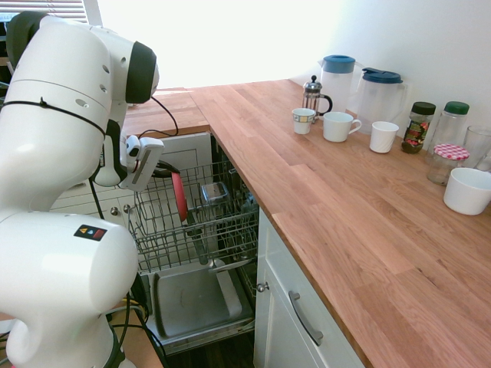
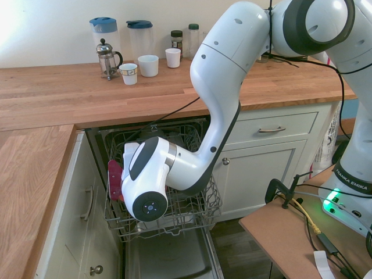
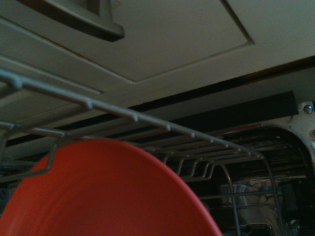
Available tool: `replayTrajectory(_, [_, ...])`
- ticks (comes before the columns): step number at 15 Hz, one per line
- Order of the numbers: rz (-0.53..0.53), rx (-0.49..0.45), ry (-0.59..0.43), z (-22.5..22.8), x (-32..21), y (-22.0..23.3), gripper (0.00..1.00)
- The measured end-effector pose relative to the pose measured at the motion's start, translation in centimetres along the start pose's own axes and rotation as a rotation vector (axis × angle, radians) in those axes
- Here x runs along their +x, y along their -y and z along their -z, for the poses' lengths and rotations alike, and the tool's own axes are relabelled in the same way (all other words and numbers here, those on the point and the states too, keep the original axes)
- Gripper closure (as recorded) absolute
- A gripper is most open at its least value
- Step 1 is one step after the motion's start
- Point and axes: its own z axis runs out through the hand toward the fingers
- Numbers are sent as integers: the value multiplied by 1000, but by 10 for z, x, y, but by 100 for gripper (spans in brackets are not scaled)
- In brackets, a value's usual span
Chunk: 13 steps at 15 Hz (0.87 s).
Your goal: Put the plate in the dishwasher
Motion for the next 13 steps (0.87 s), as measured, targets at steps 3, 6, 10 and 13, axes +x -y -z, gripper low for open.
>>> replayTrajectory(3, [1, 19, 3, -1, -3, 3, 0])
replayTrajectory(6, [6, 50, -2, 8, -2, 9, 0])
replayTrajectory(10, [12, 107, -16, 31, 7, 16, 0])
replayTrajectory(13, [12, 134, -41, 59, 21, 14, 0])
